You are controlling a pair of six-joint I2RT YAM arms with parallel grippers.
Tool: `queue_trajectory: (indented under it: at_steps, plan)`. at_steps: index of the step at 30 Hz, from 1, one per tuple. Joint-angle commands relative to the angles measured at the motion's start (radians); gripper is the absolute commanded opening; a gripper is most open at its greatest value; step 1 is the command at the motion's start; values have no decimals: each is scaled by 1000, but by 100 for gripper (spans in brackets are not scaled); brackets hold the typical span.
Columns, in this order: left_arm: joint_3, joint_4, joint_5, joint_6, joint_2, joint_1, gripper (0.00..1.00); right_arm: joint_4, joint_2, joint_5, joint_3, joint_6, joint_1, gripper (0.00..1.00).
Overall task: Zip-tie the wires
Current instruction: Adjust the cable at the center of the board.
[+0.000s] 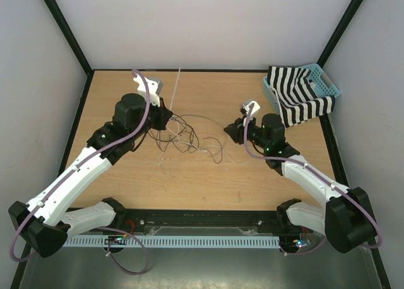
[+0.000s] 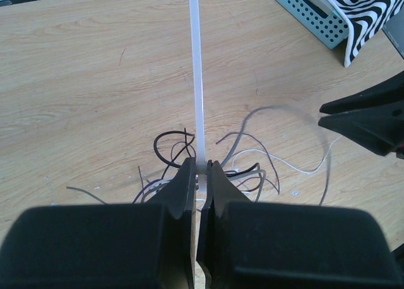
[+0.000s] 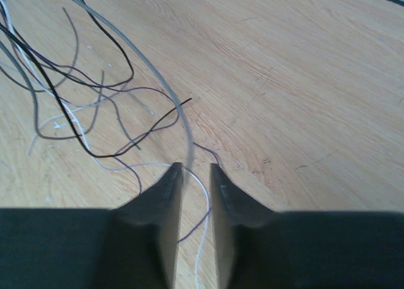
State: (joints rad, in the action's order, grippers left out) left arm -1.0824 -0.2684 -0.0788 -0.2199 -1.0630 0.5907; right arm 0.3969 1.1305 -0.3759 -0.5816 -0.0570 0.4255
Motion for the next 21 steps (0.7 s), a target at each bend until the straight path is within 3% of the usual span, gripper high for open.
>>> queue_trajectory:
  at_steps: [1,6,11,21]
  plan:
    - [-9,22,-25,19,0,6,0,-34,-39,-33,-60,-22,-4,40]
    - [-11,22,-24,18,-3,8,0,-103,-41,-139,-143,-108,-5,62]
    - [-11,22,-28,21,-3,8,0,-19,-20,-234,-132,-260,14,63]
    - [-14,22,-30,22,-9,14,0,227,121,-224,-70,-467,173,59]
